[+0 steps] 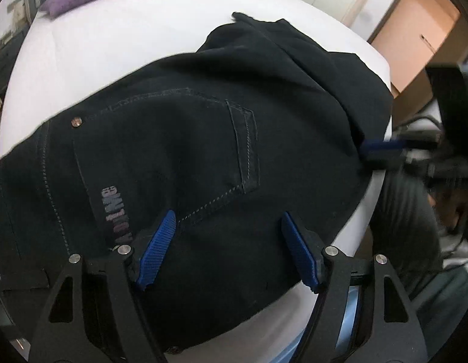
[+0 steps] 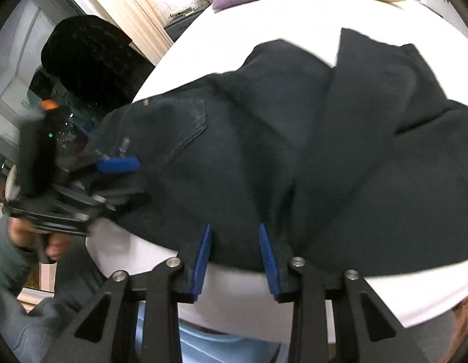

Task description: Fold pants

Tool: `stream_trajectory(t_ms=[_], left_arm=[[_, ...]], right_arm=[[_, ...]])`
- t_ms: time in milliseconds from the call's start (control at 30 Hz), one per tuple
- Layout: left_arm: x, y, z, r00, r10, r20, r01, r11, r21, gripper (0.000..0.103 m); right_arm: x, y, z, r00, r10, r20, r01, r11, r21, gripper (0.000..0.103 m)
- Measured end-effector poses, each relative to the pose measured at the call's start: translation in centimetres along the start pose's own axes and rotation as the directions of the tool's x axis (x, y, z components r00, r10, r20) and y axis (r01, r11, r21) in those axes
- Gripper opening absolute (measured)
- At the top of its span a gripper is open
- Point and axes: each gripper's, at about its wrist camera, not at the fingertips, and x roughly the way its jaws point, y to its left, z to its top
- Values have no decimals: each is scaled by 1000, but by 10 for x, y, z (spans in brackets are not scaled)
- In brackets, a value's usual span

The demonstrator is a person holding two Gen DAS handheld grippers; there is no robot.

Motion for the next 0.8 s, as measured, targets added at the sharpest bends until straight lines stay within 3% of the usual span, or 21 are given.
stream_trajectory(t_ms=[33,133,300,367,467,500,667,700,733,800], left_arm=[[-7,0,3,1000,-4,5,4,1000,-8,71],[-32,2,22,994,-42,102,46,999,-30,71],[-29,7,71,974,-108,200,134,983,-122,71],[-10,4,84,976,-117,185,142,981,-134,71],[35,12,78,992,-111,58,122,968,-219,71],[41,11,71,993,-109,49,117,968,-222,69],[33,17,65,986,-134,95,154,958,-243,69],[27,20,64,978,-168,123,195,945,-262,69],[19,22,66,956,-240,170,280,921,-272,69],[10,21,65,923,-306,234,363,893,-265,70]], right_arm=[[-9,-5,4,1000,-17,13,16,1000,7,36],[-37,-26,30,993,-62,98,56,997,59,49],[-36,-55,97,974,-147,175,127,984,122,49],[-23,-70,128,965,-203,165,177,971,162,49],[-1,-89,164,955,-263,133,237,954,186,49],[10,-93,177,947,-303,106,280,942,185,49],[58,-108,215,939,-341,41,329,928,177,49],[68,-111,220,937,-349,18,340,922,188,49],[74,-114,224,935,-355,5,348,918,193,49],[86,-117,226,933,-361,-11,355,912,206,49]])
